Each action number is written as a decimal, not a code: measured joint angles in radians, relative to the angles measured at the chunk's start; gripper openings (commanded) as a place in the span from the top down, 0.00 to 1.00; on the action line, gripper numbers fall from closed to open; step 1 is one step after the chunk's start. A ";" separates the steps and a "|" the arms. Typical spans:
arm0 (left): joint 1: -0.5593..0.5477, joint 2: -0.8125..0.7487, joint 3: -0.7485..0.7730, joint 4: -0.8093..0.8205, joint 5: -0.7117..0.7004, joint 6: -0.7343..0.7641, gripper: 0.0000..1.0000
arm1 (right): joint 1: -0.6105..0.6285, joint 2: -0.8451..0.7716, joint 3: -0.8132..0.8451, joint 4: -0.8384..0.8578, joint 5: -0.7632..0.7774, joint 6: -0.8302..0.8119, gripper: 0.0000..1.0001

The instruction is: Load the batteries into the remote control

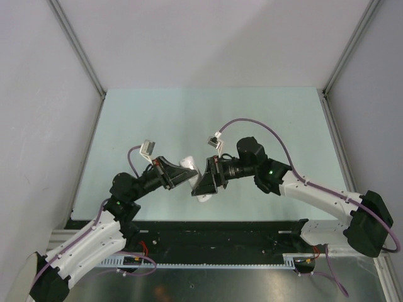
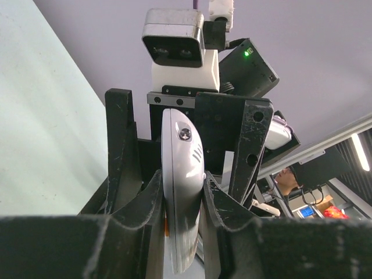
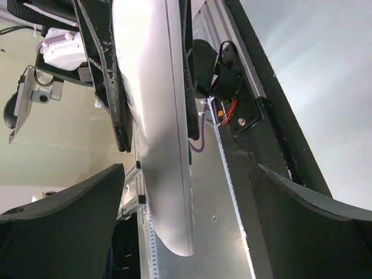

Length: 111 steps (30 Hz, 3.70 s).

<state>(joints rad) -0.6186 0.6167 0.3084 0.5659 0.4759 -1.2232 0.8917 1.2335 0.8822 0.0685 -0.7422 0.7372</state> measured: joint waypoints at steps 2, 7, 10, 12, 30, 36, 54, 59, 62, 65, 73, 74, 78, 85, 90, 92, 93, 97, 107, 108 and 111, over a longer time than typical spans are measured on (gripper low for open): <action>0.000 0.000 0.000 0.001 0.000 0.000 1.00 | -0.006 0.000 0.000 0.002 0.000 0.005 0.06; 0.000 0.000 0.000 0.001 0.000 0.002 1.00 | -0.024 -0.018 0.000 -0.010 0.019 0.006 0.14; 0.000 0.004 -0.002 0.002 -0.001 0.005 1.00 | -0.040 -0.058 0.000 -0.040 0.058 -0.004 0.18; 0.000 0.013 -0.002 0.002 0.000 0.012 1.00 | -0.055 -0.083 0.000 -0.050 0.069 -0.007 0.23; 0.000 0.029 -0.002 0.019 0.012 0.021 0.61 | -0.038 -0.027 0.000 -0.004 -0.032 -0.018 1.00; 0.018 0.029 -0.007 0.023 0.002 0.038 0.00 | -0.077 -0.046 0.022 -0.123 0.010 -0.061 1.00; 0.129 -0.288 -0.084 -0.423 -0.253 0.105 0.02 | -0.052 0.551 0.489 -0.925 1.339 -0.266 1.00; 0.129 -0.362 -0.084 -0.509 -0.264 0.108 0.02 | -0.047 0.882 0.712 -1.070 1.550 -0.270 1.00; 0.129 -0.377 -0.084 -0.537 -0.264 0.108 0.02 | -0.032 0.977 0.830 -1.112 1.601 -0.280 1.00; 0.129 -0.388 -0.084 -0.555 -0.264 0.109 0.02 | -0.024 1.020 0.901 -1.126 1.608 -0.291 0.82; 0.129 -0.401 -0.084 -0.587 -0.264 0.118 0.01 | -0.023 1.032 0.911 -1.109 1.516 -0.330 0.41; 0.129 -0.401 -0.084 -0.588 -0.264 0.118 0.01 | -0.023 1.033 0.911 -1.106 1.508 -0.333 0.38; 0.128 -0.401 -0.084 -0.592 -0.264 0.119 0.01 | -0.013 1.033 0.911 -1.097 1.473 -0.342 0.23; 0.128 -0.401 -0.084 -0.592 -0.264 0.126 0.00 | 0.032 1.021 0.912 -1.087 1.445 -0.346 0.19; 0.128 -0.401 -0.084 -0.592 -0.264 0.126 0.00 | 0.060 0.964 0.910 -1.061 1.368 -0.336 0.18; 0.128 -0.402 -0.084 -0.593 -0.264 0.126 0.00 | 0.063 0.902 0.890 -1.035 1.335 -0.330 0.18; 0.128 -0.402 -0.084 -0.594 -0.264 0.126 0.00 | 0.059 0.854 0.863 -1.015 1.314 -0.327 0.19; 0.128 -0.407 -0.084 -0.602 -0.264 0.126 0.01 | 0.000 0.638 0.687 -0.919 1.248 -0.318 0.34; 0.128 -0.388 -0.084 -0.629 -0.270 0.164 0.01 | -0.200 0.443 0.297 -0.636 1.090 -0.295 0.45; 0.128 -0.381 -0.079 -0.644 -0.275 0.179 0.00 | -0.189 0.424 0.268 -0.610 1.085 -0.292 0.41; 0.128 -0.334 -0.035 -0.713 -0.314 0.233 0.00 | -0.167 0.284 0.163 -0.553 1.057 -0.278 0.33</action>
<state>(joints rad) -0.4904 0.2829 0.2733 -0.1467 0.1619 -0.9901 0.7250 1.5173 1.0451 -0.4843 0.3149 0.4591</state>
